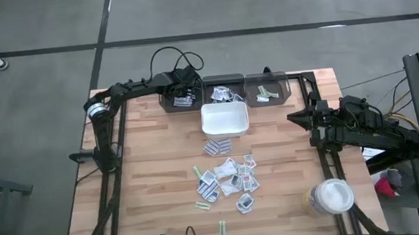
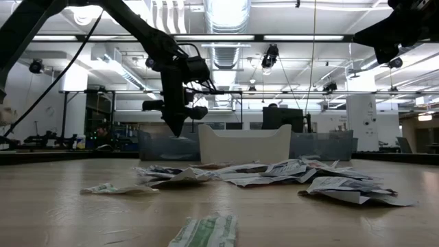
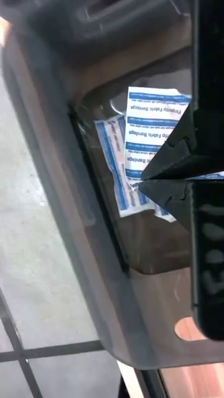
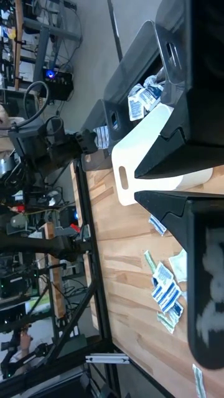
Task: Pick & Place First Aid Supplies
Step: Put the blue bandage pack into the left gray bin
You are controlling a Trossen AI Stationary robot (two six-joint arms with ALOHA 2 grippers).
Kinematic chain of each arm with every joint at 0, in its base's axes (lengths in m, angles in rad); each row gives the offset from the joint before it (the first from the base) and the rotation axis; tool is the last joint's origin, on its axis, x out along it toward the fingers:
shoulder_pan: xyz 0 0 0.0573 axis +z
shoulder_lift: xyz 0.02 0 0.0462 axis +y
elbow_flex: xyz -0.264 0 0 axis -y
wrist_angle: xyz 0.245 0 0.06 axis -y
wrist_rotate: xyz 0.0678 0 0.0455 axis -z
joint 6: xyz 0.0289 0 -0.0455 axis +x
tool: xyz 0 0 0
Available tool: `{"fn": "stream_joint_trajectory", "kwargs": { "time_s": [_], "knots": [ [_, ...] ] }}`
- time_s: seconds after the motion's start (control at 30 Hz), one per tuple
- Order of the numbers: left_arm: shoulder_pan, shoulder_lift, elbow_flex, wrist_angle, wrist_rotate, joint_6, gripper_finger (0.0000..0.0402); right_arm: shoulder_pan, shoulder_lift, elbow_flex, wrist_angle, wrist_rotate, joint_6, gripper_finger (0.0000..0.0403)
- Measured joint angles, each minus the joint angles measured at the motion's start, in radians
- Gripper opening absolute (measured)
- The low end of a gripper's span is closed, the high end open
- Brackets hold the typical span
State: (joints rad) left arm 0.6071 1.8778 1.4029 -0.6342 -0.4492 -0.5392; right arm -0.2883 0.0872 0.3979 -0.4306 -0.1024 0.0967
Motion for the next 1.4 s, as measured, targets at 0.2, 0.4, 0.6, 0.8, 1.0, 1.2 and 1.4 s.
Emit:
{"fn": "stream_joint_trajectory", "kwargs": {
  "time_s": [0.2, 0.4, 0.6, 0.8, 1.0, 1.2, 1.4],
  "knots": [
    [0.000, 0.000, -0.001, 0.036, 0.006, 0.002, 0.0000, 0.000, 0.000, 0.000, 0.000, 0.000, 0.000, 0.0038],
    [0.000, 0.000, -0.001, 0.041, 0.007, 0.012, 0.0000, 0.000, 0.000, 0.000, 0.000, 0.000, 0.000, 0.0038],
    [0.000, 0.000, -0.001, 0.042, 0.008, 0.012, 0.0000, 0.000, 0.000, 0.000, 0.000, 0.000, 0.000, 0.0038],
    [0.000, 0.000, -0.001, 0.044, 0.013, 0.013, 0.0000, 0.000, 0.000, 0.000, 0.000, 0.000, 0.000, 0.0038],
    [0.000, 0.004, -0.001, 0.050, 0.013, 0.023, 0.0000, 0.000, 0.000, 0.000, 0.000, 0.000, 0.000, 0.0038],
    [0.000, 0.030, -0.001, 0.061, 0.009, 0.036, 0.0000, 0.000, 0.000, 0.000, 0.000, 0.000, 0.000, 0.0038],
    [0.005, 0.048, -0.001, 0.065, -0.010, 0.043, 0.0000, 0.000, 0.000, 0.000, 0.000, 0.000, 0.000, 0.0038]
  ]
}}
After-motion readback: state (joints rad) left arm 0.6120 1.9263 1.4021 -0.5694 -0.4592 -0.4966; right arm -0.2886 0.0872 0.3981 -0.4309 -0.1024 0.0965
